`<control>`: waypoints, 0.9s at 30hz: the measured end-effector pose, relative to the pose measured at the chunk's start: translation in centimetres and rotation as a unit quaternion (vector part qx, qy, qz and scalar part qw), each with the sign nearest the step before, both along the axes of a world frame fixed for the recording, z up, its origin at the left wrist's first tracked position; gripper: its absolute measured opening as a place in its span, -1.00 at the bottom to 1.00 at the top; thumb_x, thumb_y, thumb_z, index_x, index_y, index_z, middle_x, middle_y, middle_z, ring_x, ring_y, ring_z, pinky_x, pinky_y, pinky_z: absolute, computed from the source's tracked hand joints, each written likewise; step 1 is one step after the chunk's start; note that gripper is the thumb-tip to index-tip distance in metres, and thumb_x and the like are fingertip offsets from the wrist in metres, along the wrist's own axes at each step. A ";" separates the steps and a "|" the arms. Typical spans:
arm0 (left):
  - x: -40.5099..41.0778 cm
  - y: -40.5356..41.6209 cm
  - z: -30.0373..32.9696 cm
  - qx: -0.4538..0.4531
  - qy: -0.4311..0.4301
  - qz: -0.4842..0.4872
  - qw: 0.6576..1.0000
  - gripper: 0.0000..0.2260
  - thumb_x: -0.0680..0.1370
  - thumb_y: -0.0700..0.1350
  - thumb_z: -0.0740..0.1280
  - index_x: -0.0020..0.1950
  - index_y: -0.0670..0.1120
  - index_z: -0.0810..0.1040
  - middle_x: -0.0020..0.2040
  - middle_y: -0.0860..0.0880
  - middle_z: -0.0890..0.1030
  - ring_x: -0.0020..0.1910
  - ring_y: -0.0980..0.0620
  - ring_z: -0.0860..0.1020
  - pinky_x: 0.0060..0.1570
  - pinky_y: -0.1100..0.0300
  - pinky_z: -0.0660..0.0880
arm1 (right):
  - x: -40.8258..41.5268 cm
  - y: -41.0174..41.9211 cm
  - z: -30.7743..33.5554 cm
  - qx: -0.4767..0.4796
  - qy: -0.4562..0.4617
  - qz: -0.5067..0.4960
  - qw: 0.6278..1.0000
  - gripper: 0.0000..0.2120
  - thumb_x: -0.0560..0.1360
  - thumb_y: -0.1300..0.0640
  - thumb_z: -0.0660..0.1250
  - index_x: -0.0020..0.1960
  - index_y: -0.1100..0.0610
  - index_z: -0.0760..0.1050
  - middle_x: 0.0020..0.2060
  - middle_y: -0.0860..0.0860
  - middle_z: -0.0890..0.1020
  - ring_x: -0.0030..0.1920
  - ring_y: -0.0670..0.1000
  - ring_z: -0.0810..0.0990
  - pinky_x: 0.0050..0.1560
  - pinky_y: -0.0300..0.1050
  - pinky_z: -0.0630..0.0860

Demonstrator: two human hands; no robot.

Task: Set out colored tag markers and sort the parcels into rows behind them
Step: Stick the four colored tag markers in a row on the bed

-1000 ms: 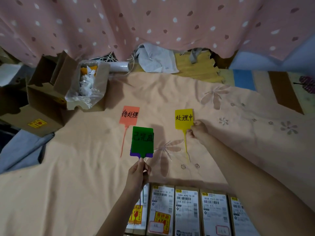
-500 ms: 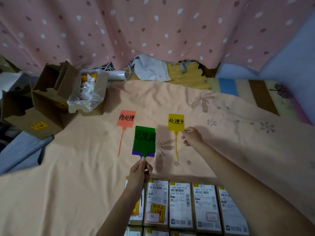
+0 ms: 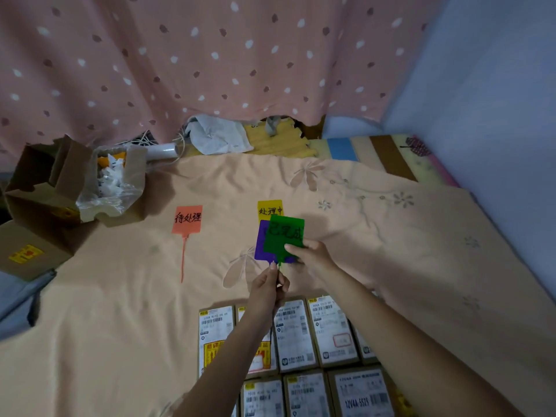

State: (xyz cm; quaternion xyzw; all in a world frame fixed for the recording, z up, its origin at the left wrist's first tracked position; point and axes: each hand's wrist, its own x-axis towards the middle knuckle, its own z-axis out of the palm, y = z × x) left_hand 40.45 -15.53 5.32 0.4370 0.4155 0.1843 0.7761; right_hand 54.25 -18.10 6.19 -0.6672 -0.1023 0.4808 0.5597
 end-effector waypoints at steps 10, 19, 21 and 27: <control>6.1 -5.0 0.0 -0.004 0.029 0.052 0.998 -0.60 0.68 -0.03 0.07 -0.32 -0.16 0.35 -0.54 0.01 0.41 -0.70 0.14 0.16 -0.64 0.38 0.08 | 7.3 -5.4 0.0 -0.022 -0.133 0.043 0.990 -0.83 0.50 0.25 0.43 0.04 0.26 0.51 -0.25 0.07 0.61 -0.47 -0.07 0.47 -0.49 -0.30 0.37; 15.1 -11.2 -1.1 -0.008 0.051 0.076 0.996 -0.61 0.67 -0.07 0.08 -0.32 -0.18 0.35 -0.54 -0.04 0.39 -0.70 0.14 0.16 -0.64 0.39 0.11 | 18.1 -8.5 0.6 0.027 -0.137 -0.037 0.989 -0.75 0.49 0.32 0.39 0.05 0.09 0.40 -0.19 0.04 0.61 -0.39 -0.05 0.49 -0.46 -0.22 0.39; 15.9 -11.8 -1.2 0.000 0.055 0.076 0.996 -0.61 0.67 -0.07 0.09 -0.33 -0.18 0.33 -0.51 -0.08 0.37 -0.69 0.14 0.16 -0.62 0.39 0.10 | 21.2 -7.6 1.1 0.036 -0.149 -0.084 0.985 -0.75 0.48 0.30 0.39 0.04 0.05 0.41 -0.15 0.06 0.63 -0.34 -0.04 0.51 -0.36 -0.16 0.42; 15.6 -10.2 -0.7 0.016 0.080 0.096 0.992 -0.62 0.67 -0.04 0.09 -0.31 -0.17 0.35 -0.48 -0.06 0.40 -0.67 0.14 0.18 -0.64 0.34 0.11 | 28.6 -4.7 -1.5 -0.066 -0.181 -0.105 0.976 -0.77 0.50 0.31 0.31 0.05 0.03 0.41 0.00 0.14 0.66 -0.36 0.01 0.58 -0.27 -0.03 0.55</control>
